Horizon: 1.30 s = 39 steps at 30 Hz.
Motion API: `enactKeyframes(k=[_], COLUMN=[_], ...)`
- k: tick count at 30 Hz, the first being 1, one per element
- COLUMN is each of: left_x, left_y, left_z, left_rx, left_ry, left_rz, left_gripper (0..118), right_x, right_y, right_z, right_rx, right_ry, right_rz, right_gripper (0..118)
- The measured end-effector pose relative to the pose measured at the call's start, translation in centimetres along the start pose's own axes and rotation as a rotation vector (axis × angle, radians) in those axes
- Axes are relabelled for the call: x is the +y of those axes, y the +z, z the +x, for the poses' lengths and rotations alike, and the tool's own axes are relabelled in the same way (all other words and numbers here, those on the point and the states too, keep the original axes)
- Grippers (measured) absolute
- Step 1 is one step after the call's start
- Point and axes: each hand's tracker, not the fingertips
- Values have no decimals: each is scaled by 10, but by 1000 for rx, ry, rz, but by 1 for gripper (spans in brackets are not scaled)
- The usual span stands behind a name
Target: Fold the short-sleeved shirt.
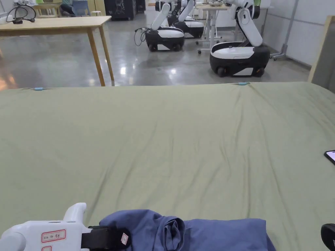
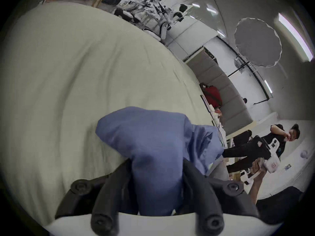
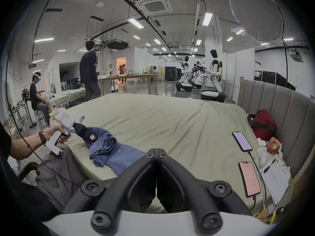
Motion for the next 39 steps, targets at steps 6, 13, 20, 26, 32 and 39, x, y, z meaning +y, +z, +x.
enactKeyframes(k=[6,13,20,26,32,39], left_x=[5,13,-7,-24,-25,6], left_y=[17,-67,-148,-172,-165,-60], left_z=[85,169,202,210,216,206], left_rx=[-90,-47,-6,-72,-171,-339], left_ry=[-59,-66,-66,-117,-147,-95], left_rz=[58,19,-75,-133,-200,-2], left_gripper=[20,20,20,83,111,108], right_x=[3,-2,-11,-16,-18,-20], right_y=[-1,6,26,32,31,31], right_z=[1,4,20,29,30,32], right_rx=[-7,-15,-62,-104,-111,-111], right_ry=[4,-8,-27,-53,-59,-62], right_rz=[0,10,6,7,-7,-2], right_gripper=[1,1,1,1,1,1])
